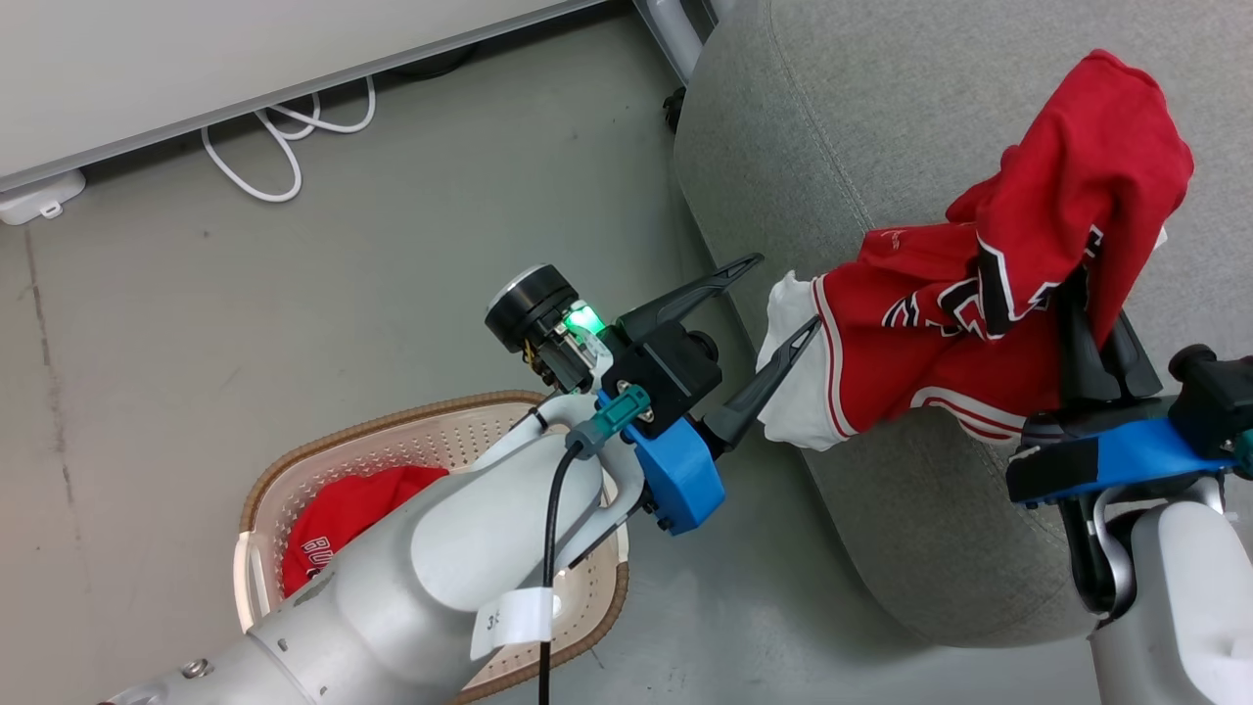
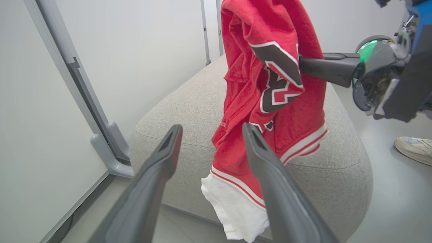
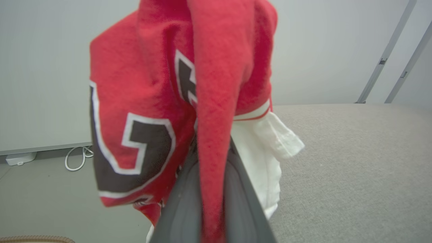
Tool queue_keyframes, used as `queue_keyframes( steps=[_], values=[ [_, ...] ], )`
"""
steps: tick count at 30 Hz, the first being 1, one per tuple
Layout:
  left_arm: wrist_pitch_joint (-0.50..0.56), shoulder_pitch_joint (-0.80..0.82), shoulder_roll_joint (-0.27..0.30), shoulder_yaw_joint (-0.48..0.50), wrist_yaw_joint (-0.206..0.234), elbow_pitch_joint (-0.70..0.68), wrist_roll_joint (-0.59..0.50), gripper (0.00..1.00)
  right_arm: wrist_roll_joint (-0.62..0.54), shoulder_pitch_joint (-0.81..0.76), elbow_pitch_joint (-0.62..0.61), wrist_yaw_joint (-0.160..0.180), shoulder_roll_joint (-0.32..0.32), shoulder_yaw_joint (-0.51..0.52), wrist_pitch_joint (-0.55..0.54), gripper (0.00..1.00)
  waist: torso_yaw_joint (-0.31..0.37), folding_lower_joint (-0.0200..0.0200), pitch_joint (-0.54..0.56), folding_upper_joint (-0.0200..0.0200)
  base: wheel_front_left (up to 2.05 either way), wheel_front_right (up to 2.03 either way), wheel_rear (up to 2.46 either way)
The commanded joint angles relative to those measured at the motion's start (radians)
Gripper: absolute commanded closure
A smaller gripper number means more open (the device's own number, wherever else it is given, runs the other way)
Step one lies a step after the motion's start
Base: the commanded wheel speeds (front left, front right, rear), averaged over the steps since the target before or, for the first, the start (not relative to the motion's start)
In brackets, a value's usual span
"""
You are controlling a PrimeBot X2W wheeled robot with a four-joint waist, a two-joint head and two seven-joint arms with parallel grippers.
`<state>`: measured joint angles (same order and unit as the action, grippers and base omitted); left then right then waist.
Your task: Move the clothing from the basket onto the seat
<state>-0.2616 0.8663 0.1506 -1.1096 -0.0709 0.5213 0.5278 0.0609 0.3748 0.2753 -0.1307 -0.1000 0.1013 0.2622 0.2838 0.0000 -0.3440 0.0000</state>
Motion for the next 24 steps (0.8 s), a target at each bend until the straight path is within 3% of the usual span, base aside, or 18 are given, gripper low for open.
queue_keyframes(
  steps=[1,12,24],
  values=[
    [-0.003,-0.011,-0.001,-0.002,-0.004,0.004,-0.003,0.0,0.002,-0.017,-0.008,0.0,0.004,0.004,0.004,1.0,0.001,0.0,0.001,0.0,0.0,0.0,0.0],
    [-0.004,-0.013,-0.011,-0.004,-0.002,0.007,-0.009,0.0,0.001,-0.018,-0.025,0.0,0.016,0.019,0.004,1.0,-0.007,0.0,0.005,0.0,0.0,0.0,0.0],
    [-0.004,0.054,0.008,0.007,0.003,-0.027,-0.036,0.0,-0.014,0.161,-0.092,0.0,-0.032,0.058,0.004,1.0,-0.03,0.0,-0.111,0.0,0.0,0.0,0.0]
  ],
)
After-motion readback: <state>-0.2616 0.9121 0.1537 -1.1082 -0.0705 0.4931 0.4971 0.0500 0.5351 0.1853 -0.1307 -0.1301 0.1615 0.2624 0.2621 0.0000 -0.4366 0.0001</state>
